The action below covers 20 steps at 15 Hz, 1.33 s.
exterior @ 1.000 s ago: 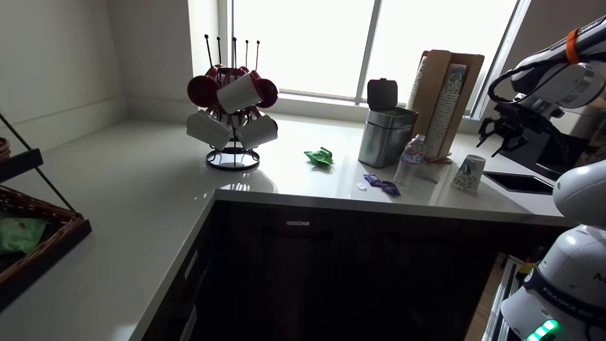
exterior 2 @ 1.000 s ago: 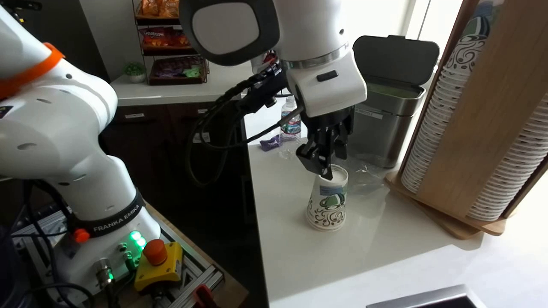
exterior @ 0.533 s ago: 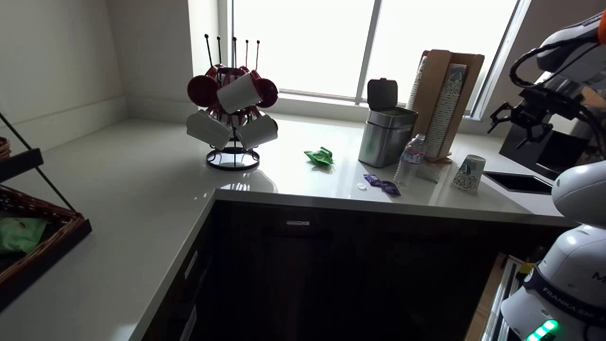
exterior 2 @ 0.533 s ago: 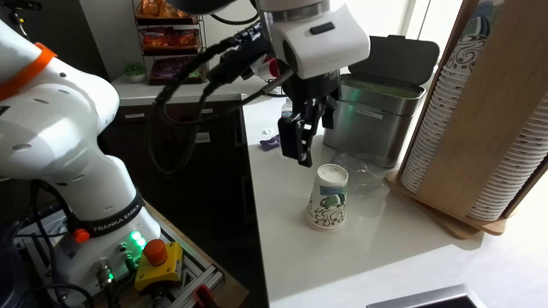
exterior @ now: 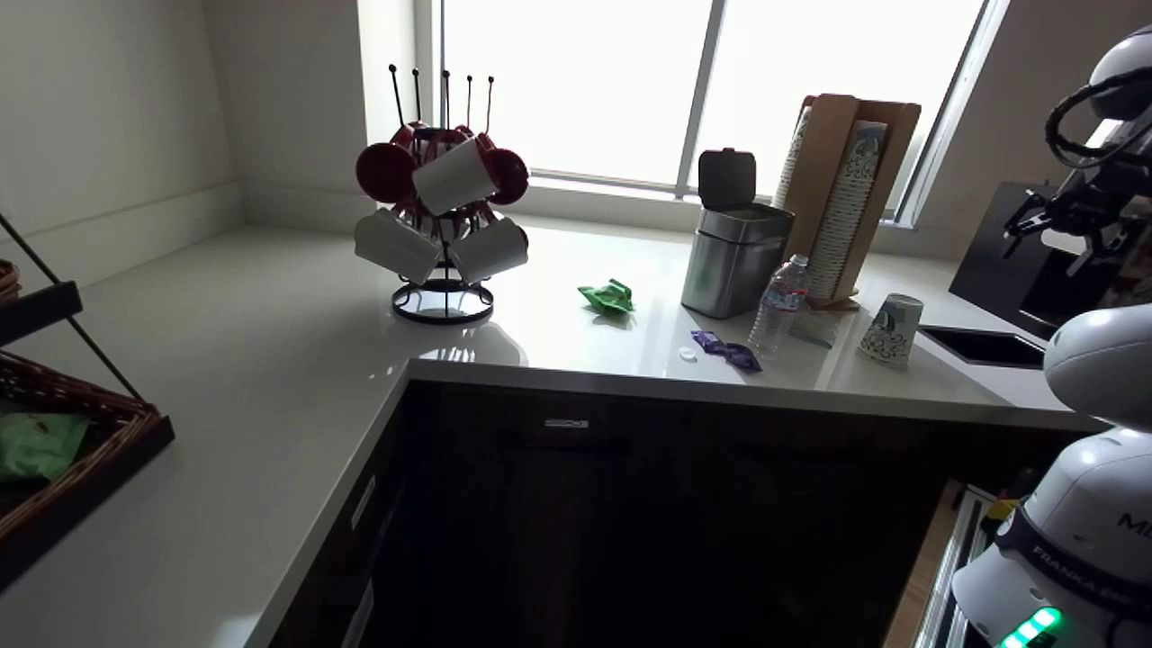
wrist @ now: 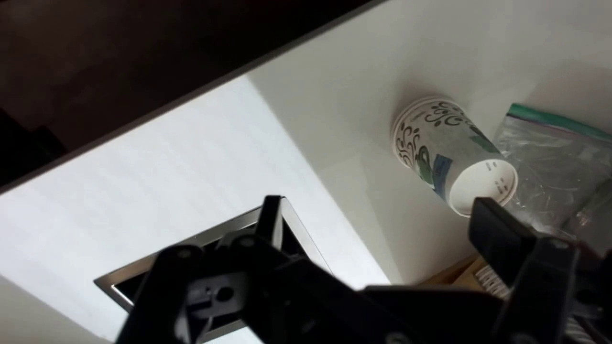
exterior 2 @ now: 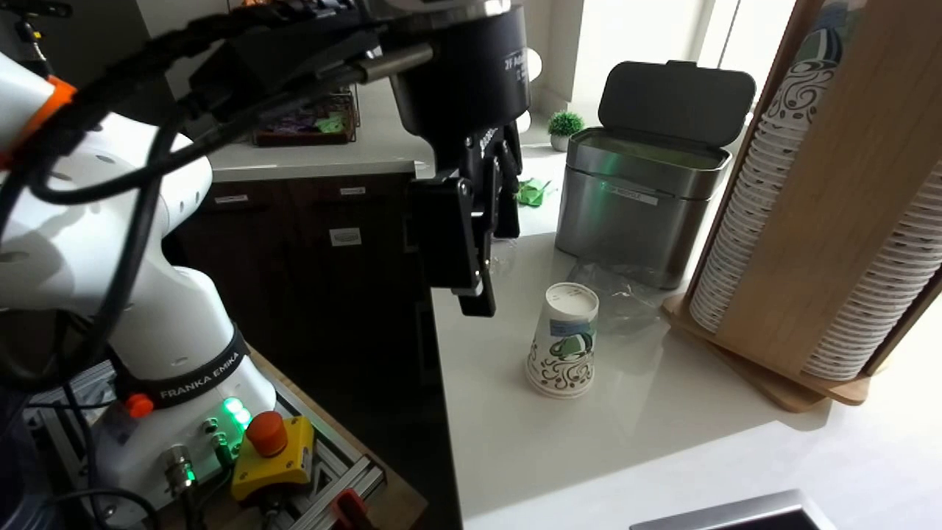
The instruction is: Pick up one cup from the stacked cups on the cup order and put it on the table
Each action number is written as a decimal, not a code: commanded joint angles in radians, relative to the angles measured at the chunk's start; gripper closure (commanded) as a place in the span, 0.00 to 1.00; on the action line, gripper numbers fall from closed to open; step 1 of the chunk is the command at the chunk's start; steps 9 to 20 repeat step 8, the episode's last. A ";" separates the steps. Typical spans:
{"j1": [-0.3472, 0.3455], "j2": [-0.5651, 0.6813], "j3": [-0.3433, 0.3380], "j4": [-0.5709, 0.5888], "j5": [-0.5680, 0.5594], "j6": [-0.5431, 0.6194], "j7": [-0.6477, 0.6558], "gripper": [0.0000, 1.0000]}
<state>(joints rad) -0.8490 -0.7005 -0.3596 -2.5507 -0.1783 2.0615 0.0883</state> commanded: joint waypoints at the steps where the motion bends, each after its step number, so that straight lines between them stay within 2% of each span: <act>1: 0.001 -0.087 -0.038 -0.043 -0.041 0.010 -0.136 0.00; 6: 0.016 -0.135 -0.090 -0.062 -0.019 0.009 -0.256 0.00; 7: 0.010 -0.092 -0.071 -0.027 -0.020 -0.003 -0.211 0.00; 20: 0.011 -0.099 -0.078 -0.030 -0.020 -0.003 -0.225 0.00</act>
